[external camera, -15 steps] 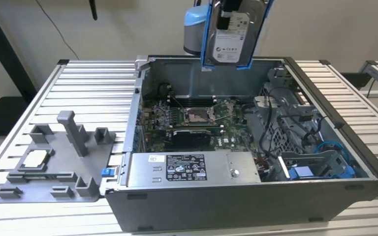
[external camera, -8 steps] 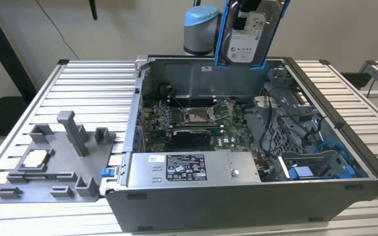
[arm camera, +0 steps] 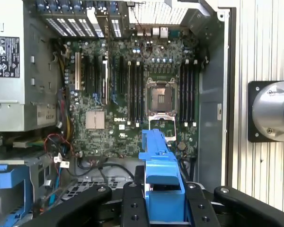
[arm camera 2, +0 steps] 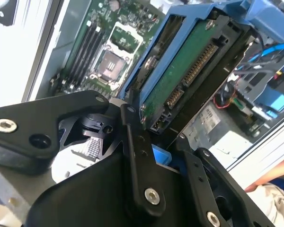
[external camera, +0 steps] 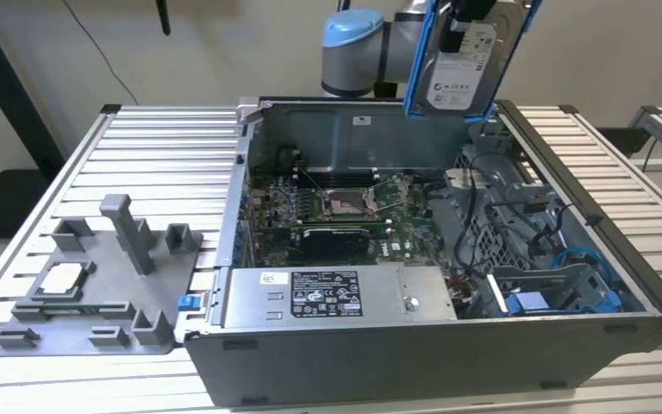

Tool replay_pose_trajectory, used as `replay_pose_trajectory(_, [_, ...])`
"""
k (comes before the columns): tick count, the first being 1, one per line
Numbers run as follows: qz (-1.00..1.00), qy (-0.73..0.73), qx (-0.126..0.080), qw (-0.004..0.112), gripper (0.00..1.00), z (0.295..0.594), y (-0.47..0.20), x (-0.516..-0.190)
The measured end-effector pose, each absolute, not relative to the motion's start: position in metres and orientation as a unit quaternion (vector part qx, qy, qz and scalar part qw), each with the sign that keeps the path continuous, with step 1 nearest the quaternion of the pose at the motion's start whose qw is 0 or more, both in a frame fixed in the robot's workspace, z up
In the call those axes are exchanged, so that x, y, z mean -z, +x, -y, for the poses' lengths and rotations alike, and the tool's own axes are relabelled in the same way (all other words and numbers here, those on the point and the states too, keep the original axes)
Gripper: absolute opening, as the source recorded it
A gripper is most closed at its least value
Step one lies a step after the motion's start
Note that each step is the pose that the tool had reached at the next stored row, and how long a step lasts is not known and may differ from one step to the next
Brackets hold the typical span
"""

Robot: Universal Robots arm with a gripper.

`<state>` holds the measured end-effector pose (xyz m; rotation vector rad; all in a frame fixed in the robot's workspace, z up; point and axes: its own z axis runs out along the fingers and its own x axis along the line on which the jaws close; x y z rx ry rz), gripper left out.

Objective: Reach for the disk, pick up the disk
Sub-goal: 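Pick up the disk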

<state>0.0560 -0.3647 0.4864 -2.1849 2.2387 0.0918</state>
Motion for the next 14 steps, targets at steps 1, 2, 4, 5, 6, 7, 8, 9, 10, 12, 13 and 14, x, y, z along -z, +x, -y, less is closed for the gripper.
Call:
replay_pose_trajectory(1, [-0.715,-0.698,-0.029,0.006,0.00,0.365,0.061,-0.486])
replay_pose_trajectory(2, [-0.715,-0.698,-0.029,0.006,0.00,0.365,0.065,-0.486])
replay_pose_trajectory(4, [-0.715,-0.698,-0.029,0.006,0.00,0.365,0.074,-0.486])
replay_pose_trajectory(5, [-0.715,-0.698,-0.029,0.006,0.00,0.365,0.079,-0.486])
replay_pose_trajectory(6, [-0.715,-0.698,-0.029,0.006,0.00,0.365,0.083,-0.486])
replay_pose_trajectory(7, [-0.715,-0.698,-0.029,0.006,0.00,0.365,0.088,-0.486])
replay_pose_trajectory(8, [-0.715,-0.698,-0.029,0.006,0.00,0.365,0.092,-0.486])
replay_pose_trajectory(9, [-0.715,-0.698,-0.029,0.006,0.00,0.365,0.097,-0.486])
replay_pose_trajectory(10, [-0.715,-0.698,-0.029,0.006,0.00,0.365,0.100,-0.486])
replay_pose_trajectory(12, [-0.715,-0.698,-0.029,0.006,0.00,0.365,0.106,-0.486])
replay_pose_trajectory(13, [-0.715,-0.698,-0.029,0.006,0.00,0.365,0.107,-0.486])
replay_pose_trajectory(14, [-0.715,-0.698,-0.029,0.006,0.00,0.365,0.108,-0.486])
